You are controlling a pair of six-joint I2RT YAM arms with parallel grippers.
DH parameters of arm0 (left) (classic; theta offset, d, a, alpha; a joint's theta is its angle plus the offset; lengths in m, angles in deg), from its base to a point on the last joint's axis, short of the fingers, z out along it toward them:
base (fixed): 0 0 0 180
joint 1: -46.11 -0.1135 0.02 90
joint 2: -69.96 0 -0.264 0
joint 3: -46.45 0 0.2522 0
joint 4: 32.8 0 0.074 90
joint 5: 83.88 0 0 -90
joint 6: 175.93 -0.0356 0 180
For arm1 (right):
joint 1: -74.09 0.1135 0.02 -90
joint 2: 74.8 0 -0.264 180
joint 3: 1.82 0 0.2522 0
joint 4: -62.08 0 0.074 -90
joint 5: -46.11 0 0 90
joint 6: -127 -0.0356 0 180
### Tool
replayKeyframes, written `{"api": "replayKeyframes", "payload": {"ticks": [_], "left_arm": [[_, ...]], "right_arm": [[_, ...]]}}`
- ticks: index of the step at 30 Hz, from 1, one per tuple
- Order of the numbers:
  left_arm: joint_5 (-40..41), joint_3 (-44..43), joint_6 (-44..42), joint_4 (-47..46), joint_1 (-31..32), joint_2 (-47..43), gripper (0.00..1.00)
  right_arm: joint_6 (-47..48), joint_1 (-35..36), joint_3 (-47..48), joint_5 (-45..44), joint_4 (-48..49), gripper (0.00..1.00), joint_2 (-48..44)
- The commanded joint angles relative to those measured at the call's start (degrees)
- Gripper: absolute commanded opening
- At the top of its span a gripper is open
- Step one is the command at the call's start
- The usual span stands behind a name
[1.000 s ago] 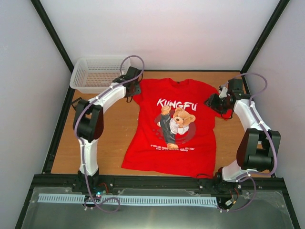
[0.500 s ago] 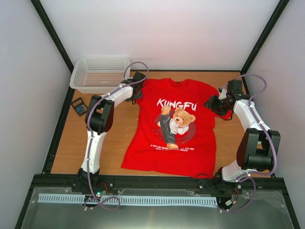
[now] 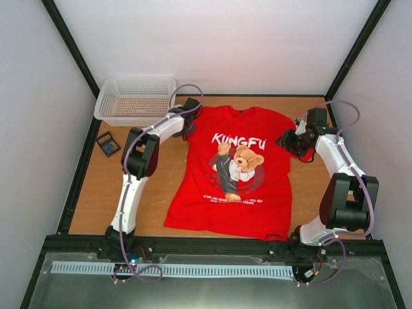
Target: Pin the brooch onto the clothing
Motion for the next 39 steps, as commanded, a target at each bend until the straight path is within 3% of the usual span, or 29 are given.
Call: {"api": "replayKeyframes", "payload": {"ticks": [1, 16, 20, 25, 29, 39], "left_arm": [[-0.3, -2.3, 2.4, 5.5, 0.1, 3.3, 0.36], [5.4, 1.4, -0.9, 2.5, 3.3, 0.1, 0.49], [5.1, 1.0, -1.2, 2.5, 3.1, 1.5, 0.36], [7.5, 1.3, -1.3, 2.5, 2.9, 0.1, 0.02], [11.9, 5.1, -1.0, 2.1, 2.1, -4.3, 0.01], [13.8, 18.0, -6.7, -4.3, -0.2, -16.5, 0.01]], "right_arm": [[0.6, -0.4, 1.3, -0.5, -1.0, 0.50, 0.1], [0.6, -0.4, 1.1, -0.8, -1.4, 0.50, -1.7], [0.4, -0.4, 1.5, -0.5, -1.6, 0.50, -1.8], [0.5, -0.4, 1.1, -1.0, -1.8, 0.50, -2.5], [0.3, -0.4, 0.6, -1.0, -1.6, 0.50, -2.8], [-0.2, -0.5, 0.3, -1.6, 0.0, 0.50, -1.4]]}}
